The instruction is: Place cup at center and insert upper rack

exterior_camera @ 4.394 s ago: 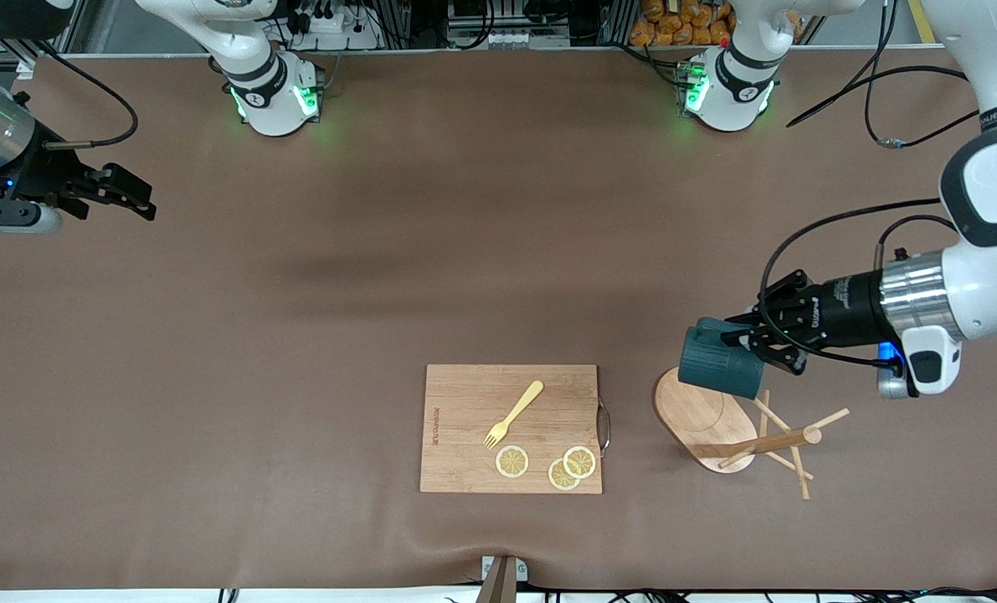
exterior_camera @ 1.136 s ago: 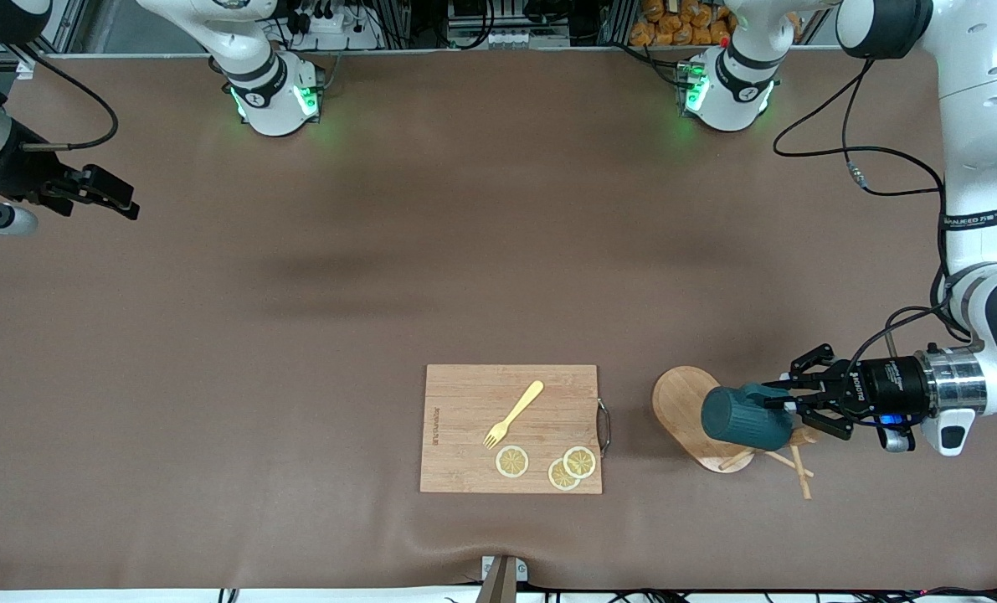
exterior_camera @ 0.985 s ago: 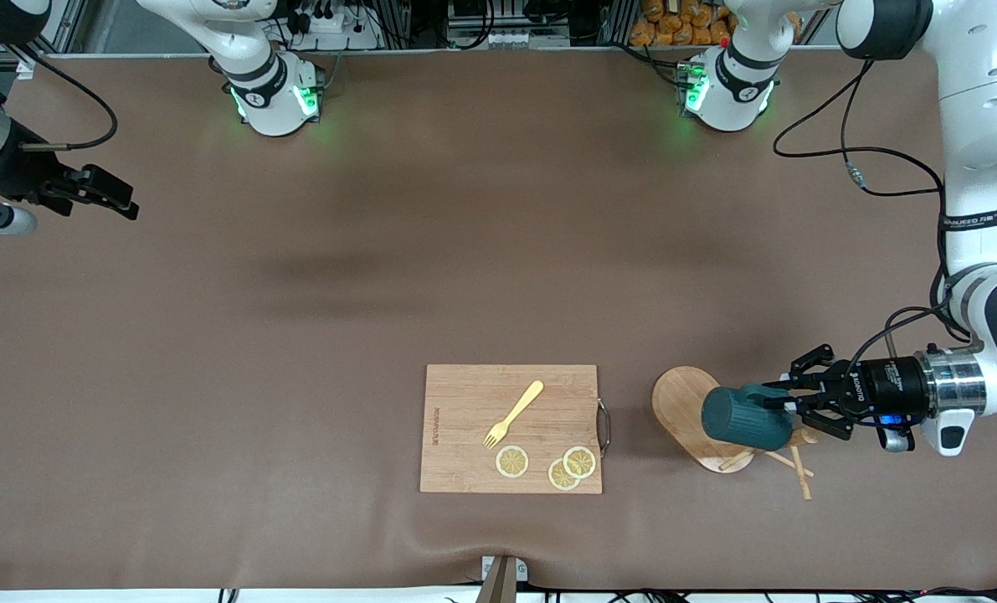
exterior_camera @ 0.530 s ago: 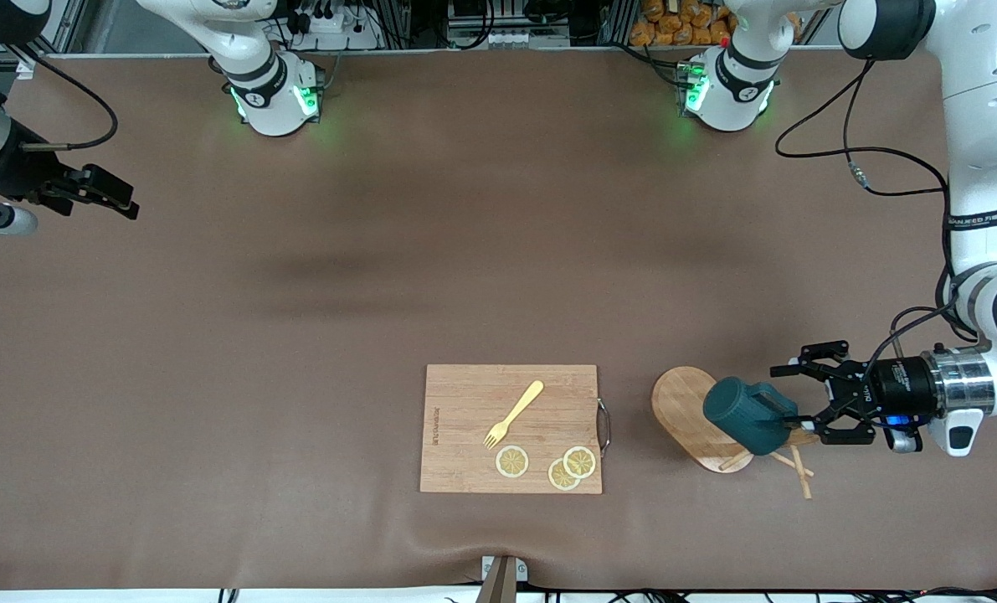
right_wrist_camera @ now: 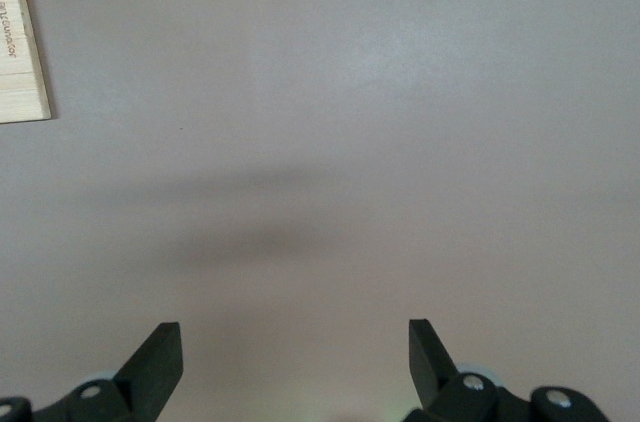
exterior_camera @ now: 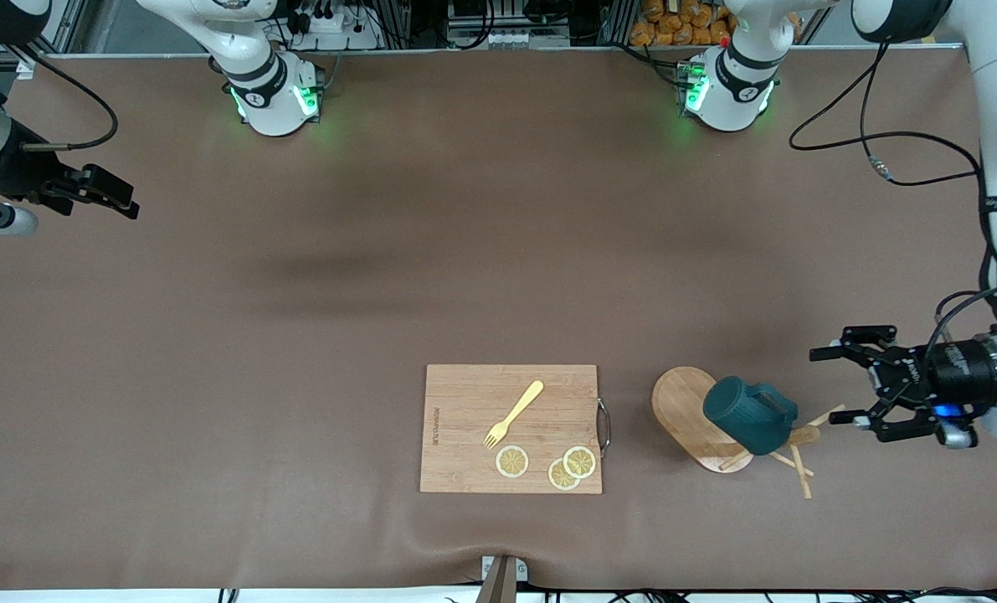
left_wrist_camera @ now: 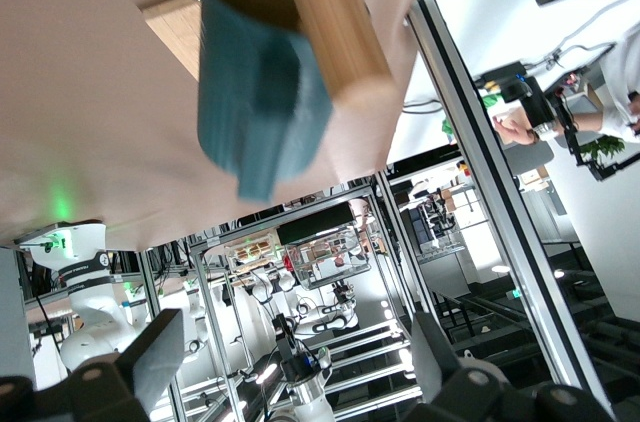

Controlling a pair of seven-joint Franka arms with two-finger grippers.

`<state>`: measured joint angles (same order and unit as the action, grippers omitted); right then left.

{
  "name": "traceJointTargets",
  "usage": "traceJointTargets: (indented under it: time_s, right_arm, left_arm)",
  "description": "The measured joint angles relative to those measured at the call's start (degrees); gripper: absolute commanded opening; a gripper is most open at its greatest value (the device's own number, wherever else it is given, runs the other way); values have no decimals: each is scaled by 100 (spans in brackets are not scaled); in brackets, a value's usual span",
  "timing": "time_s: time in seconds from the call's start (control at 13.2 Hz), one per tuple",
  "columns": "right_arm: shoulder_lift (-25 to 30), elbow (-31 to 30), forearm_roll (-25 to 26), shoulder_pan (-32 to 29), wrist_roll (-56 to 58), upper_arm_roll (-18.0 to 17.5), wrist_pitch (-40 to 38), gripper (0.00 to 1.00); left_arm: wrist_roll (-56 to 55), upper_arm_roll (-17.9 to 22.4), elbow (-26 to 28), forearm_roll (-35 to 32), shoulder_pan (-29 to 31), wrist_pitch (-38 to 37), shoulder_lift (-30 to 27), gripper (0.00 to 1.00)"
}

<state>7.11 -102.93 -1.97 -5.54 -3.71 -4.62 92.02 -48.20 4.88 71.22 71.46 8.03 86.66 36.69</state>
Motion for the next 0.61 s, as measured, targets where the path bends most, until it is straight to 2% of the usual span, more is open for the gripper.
traceJointTargets:
  time_s: [0.38,0.61]
  right_arm:
    - [0,-4,0,-7,24,1,-7,100]
    - [0,-5,0,-8,45,1,-29,100]
  left_arm:
    - [0,-147,-7,-997,-150,-37,-645,100]
    - [-16,-576,-3,-1884,-202,-38,-1025,100]
